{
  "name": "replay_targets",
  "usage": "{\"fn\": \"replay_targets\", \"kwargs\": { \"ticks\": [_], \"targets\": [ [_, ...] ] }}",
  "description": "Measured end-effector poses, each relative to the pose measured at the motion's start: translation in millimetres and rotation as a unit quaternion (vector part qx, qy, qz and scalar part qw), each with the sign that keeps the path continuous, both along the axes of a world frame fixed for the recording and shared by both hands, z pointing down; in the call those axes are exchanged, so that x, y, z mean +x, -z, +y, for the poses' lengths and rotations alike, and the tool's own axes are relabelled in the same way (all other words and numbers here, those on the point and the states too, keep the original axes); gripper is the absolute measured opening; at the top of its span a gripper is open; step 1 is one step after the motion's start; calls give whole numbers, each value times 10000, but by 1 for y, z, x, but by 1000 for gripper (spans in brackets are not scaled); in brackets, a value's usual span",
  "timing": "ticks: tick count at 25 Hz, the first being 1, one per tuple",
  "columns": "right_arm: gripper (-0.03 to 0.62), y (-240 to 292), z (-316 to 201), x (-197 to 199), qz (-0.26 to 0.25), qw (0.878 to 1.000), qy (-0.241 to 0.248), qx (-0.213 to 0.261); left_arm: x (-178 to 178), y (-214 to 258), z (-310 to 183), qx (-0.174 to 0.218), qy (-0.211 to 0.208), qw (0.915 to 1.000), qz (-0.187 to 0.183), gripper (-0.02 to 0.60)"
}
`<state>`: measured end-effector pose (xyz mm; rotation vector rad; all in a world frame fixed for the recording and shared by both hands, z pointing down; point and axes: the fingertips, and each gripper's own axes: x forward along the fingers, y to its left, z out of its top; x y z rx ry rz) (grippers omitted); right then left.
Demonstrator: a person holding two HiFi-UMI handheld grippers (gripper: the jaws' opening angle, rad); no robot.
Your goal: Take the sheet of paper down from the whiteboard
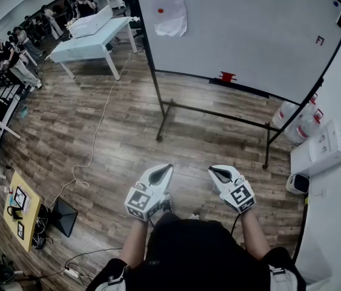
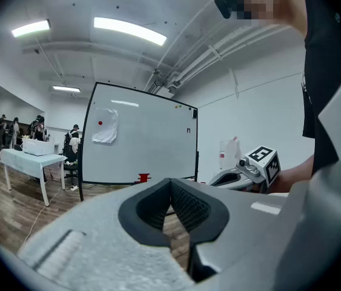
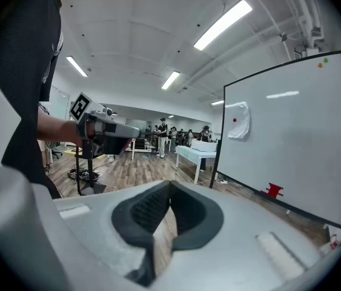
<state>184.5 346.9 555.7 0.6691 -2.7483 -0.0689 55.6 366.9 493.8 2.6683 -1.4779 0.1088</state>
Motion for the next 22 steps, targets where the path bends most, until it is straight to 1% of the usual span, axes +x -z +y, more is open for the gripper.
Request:
{"fn": "replay_targets", "kwargs": {
  "ticks": [11,17,22],
  "targets": [
    [3,-4,-8,-3,11,9999,162,-35,-1,-4,-5,-31,76,10000,-51,11],
    [3,-10,-10,-7,40,9997,190,-137,-11,-10,-6,-91,189,9997,80,11],
    [3,-8,-28,-18,-81,9996,80,-241,-27,-7,-19,-102,193,9998,45,11]
  ]
}}
